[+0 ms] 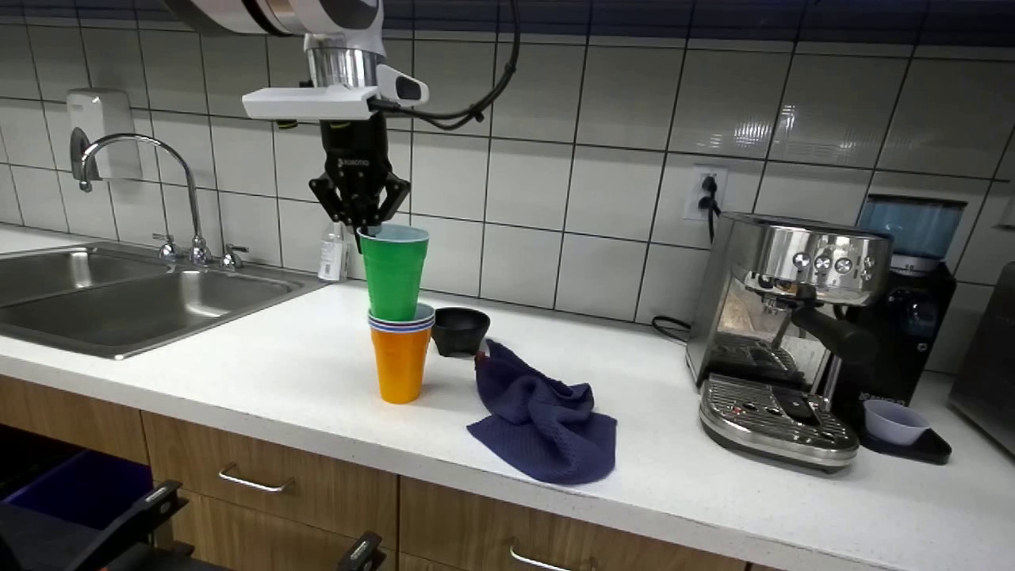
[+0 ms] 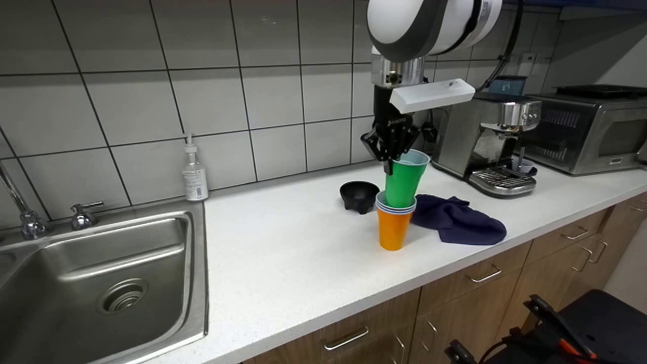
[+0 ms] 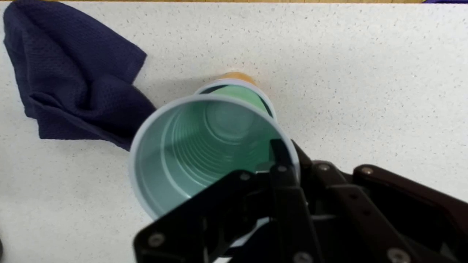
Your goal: Stack the four cups together.
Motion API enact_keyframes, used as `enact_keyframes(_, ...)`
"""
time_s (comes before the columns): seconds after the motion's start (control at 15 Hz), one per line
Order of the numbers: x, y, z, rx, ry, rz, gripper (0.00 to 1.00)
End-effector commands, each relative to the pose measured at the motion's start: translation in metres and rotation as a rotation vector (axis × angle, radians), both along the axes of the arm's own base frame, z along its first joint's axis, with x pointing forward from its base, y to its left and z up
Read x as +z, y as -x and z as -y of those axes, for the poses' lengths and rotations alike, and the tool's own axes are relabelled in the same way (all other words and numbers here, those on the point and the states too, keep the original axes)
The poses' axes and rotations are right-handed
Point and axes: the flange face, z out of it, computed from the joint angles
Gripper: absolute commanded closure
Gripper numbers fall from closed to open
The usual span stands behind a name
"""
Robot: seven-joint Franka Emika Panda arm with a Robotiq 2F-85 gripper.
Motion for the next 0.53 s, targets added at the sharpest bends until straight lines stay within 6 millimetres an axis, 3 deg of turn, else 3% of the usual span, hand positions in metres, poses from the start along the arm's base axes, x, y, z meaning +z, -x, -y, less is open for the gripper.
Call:
enact_keyframes(0.0, 0.0002, -0.0088, 0.0037, -0.021, -0.014, 0.000, 0.99)
enact_keyframes(0.13, -0.0016, -0.0100, 0.0054, -0.026, -0.016, -0.003, 0.99)
enact_keyframes(0.2, -0.0027, -0.0106, 0.0061, -0.028, -0.018, -0.007, 0.71)
enact_keyframes(0.27, -0.0036, -0.0115, 0.0067, -0.030, -0.018, -0.010, 0.68)
enact_keyframes(0.47, -0.0044, -0.0143, 0.0078, -0.036, -0.018, -0.008, 0.48)
